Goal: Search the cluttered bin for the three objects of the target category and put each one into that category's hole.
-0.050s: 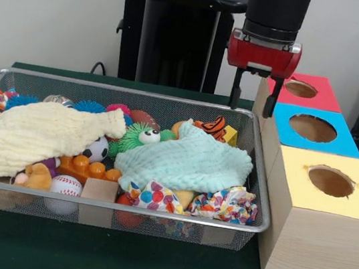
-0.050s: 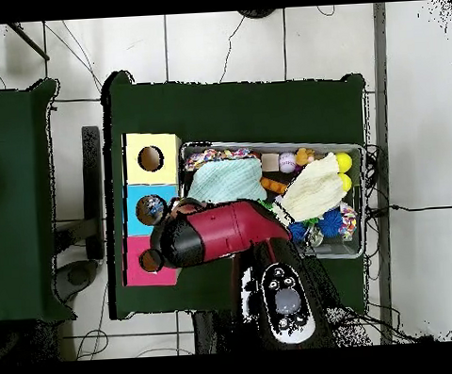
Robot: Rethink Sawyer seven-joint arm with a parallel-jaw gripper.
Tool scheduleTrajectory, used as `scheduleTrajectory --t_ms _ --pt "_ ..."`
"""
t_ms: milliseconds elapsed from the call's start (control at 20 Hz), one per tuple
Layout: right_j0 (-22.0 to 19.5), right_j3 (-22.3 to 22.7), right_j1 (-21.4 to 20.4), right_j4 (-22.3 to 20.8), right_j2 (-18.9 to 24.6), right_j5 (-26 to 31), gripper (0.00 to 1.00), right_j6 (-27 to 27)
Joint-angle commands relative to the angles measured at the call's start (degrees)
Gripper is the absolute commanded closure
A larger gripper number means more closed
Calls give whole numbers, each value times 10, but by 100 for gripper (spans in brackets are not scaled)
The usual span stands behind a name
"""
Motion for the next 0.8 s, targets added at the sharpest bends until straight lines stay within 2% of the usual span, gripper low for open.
scheduleTrajectory --t_ms 50,250,300,800 --pt "-18 54 28 18 -36 -45 0 100" --pt "-13 66 45 35 -66 -90 0 138" --pt "-1 64 52 35 -89 -105 0 153" --pt "21 67 84 86 -135 -153 0 143"
